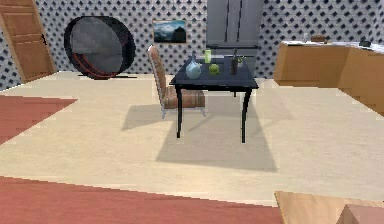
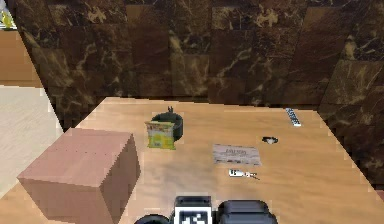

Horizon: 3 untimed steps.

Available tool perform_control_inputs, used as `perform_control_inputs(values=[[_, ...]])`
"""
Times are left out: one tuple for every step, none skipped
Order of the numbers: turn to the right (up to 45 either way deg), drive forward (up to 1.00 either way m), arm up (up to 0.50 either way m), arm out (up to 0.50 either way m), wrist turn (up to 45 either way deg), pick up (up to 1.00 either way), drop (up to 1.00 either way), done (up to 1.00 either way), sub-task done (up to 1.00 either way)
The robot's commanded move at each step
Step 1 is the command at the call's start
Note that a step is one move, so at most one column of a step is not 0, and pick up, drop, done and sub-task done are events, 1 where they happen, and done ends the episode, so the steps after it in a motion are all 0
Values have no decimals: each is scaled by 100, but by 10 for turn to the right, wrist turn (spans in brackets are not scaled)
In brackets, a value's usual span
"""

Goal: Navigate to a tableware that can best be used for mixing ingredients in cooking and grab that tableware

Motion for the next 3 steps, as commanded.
perform_control_inputs(values=[[0, 0, 0, 50, 0, 0, 0, 0, 0], [0, 0, 0, 0, 450, 0, 0, 0, 0], [0, 0, 0, 0, 450, 0, 0, 0, 0]])
